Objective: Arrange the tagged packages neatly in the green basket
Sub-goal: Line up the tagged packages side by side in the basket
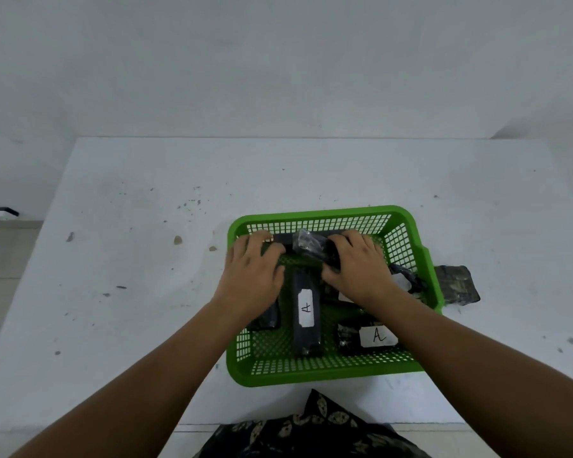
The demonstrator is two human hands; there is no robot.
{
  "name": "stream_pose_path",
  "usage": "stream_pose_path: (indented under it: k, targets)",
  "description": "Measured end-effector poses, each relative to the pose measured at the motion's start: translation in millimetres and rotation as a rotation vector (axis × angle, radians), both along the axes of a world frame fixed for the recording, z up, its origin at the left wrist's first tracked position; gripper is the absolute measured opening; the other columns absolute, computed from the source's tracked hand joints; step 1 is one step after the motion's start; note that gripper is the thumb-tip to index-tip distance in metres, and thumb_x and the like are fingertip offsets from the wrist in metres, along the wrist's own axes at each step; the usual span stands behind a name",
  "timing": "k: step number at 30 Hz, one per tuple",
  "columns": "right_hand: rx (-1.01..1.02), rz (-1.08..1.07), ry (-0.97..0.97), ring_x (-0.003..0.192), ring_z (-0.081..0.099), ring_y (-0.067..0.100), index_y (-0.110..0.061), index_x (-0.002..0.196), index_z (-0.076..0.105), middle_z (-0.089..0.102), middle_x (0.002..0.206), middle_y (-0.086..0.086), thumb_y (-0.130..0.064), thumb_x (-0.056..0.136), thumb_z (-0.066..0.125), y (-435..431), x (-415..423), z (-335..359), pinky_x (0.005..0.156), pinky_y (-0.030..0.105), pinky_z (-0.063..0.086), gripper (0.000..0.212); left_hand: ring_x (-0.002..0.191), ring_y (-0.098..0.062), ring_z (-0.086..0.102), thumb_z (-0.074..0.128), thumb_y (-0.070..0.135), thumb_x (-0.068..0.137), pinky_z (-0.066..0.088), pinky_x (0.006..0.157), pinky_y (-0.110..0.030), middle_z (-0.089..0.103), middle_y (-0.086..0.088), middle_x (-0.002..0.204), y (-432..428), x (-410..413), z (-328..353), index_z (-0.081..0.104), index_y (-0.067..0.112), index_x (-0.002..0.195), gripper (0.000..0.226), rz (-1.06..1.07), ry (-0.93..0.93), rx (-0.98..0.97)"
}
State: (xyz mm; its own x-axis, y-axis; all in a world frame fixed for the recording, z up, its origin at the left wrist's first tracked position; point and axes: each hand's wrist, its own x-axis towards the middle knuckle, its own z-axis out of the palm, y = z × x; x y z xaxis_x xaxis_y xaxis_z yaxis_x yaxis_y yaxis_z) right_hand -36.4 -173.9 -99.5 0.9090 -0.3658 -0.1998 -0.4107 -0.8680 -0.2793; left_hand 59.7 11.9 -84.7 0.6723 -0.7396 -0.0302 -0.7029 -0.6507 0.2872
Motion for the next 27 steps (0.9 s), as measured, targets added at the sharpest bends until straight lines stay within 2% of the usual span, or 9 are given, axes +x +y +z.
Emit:
stream_pose_path:
  k: [3,8,9,12,14,17,20,23,27]
  targets:
    - [0.116,-0.093,-0.078,0.111,0.048,0.03,-0.016,0.128,0.049,0.051,0.12,0.009,-0.04,0.081,0.057,-5,-3,4,0.099,0.046,0.039,0.053,0.127,-0.03,0.033,0.048,0.044,0.089,0.03,0.106,-0.046,0.037,-0.006,0.138,-1,-22,2,0.045,0.026,0.125,0.041,-0.147,0.115,0.138]
    - [0.301,-0.209,-0.196,0.109,0.048,0.024,-0.014,0.128,0.049,0.055,0.116,0.007,-0.033,0.087,0.055,-8,-11,11,0.097,0.044,0.039,0.045,0.144,-0.034,0.005,0.049,0.065,0.08,0.004,0.115,-0.059,0.01,-0.006,0.158,-2,-45,-14,0.024,0.037,0.141,0.071,-0.378,0.208,0.45]
    - [0.321,-0.232,-0.23,0.103,0.05,0.024,-0.014,0.124,0.052,0.057,0.111,0.006,-0.032,0.087,0.054,-8,-12,12,0.093,0.043,0.04,0.041,0.144,-0.035,0.0,0.05,0.07,0.077,0.0,0.114,-0.061,0.005,-0.007,0.159,-2,-47,-16,0.02,0.036,0.143,0.08,-0.385,0.22,0.509]
    - [0.444,-0.286,-0.309,0.068,0.051,0.017,-0.016,0.098,0.053,0.058,0.08,0.001,-0.026,0.09,0.051,-4,-17,17,0.065,0.031,0.041,0.013,0.144,-0.039,-0.008,0.052,0.076,0.07,-0.008,0.112,-0.064,-0.005,-0.008,0.16,-1,-49,-23,0.009,0.035,0.146,0.097,-0.369,0.189,0.592]
    - [0.562,-0.317,-0.274,0.06,0.051,0.012,-0.019,0.097,0.049,0.056,0.073,-0.002,-0.02,0.094,0.049,1,-21,20,0.054,0.024,0.039,0.003,0.144,-0.04,-0.01,0.053,0.078,0.067,-0.01,0.11,-0.064,-0.007,-0.009,0.16,-1,-50,-26,0.004,0.032,0.147,0.104,-0.35,0.142,0.596]
    - [0.699,-0.356,-0.199,0.056,0.05,0.014,-0.019,0.107,0.048,0.057,0.072,0.003,-0.021,0.096,0.046,7,-27,16,0.052,0.028,0.04,0.011,0.144,-0.04,-0.01,0.057,0.073,0.069,-0.01,0.11,-0.064,-0.009,-0.013,0.159,-4,-52,-30,0.001,0.028,0.147,0.106,-0.312,0.107,0.594]
    - [0.782,-0.366,-0.194,0.057,0.048,0.016,-0.019,0.104,0.05,0.057,0.072,0.009,-0.019,0.096,0.046,13,-32,14,0.052,0.029,0.038,0.009,0.143,-0.041,-0.007,0.06,0.064,0.074,-0.005,0.112,-0.064,-0.008,-0.016,0.159,-6,-46,-32,-0.002,0.026,0.147,0.102,-0.252,0.09,0.574]
    - [0.832,-0.382,-0.187,0.062,0.05,0.02,-0.018,0.11,0.051,0.059,0.079,0.011,-0.018,0.097,0.046,15,-36,13,0.056,0.032,0.039,0.014,0.143,-0.041,-0.006,0.061,0.059,0.076,-0.005,0.113,-0.062,-0.008,-0.017,0.158,-4,-35,-31,-0.007,0.034,0.146,0.101,-0.252,0.094,0.572]
    - [0.842,-0.388,-0.089,0.06,0.053,0.015,-0.023,0.138,0.033,0.061,0.08,0.006,-0.02,0.096,0.05,18,-35,8,0.052,0.025,0.042,0.045,0.143,-0.04,-0.009,0.061,0.057,0.078,-0.007,0.113,-0.062,-0.009,-0.013,0.159,1,-29,-28,-0.004,0.039,0.145,0.095,-0.26,0.075,0.586]
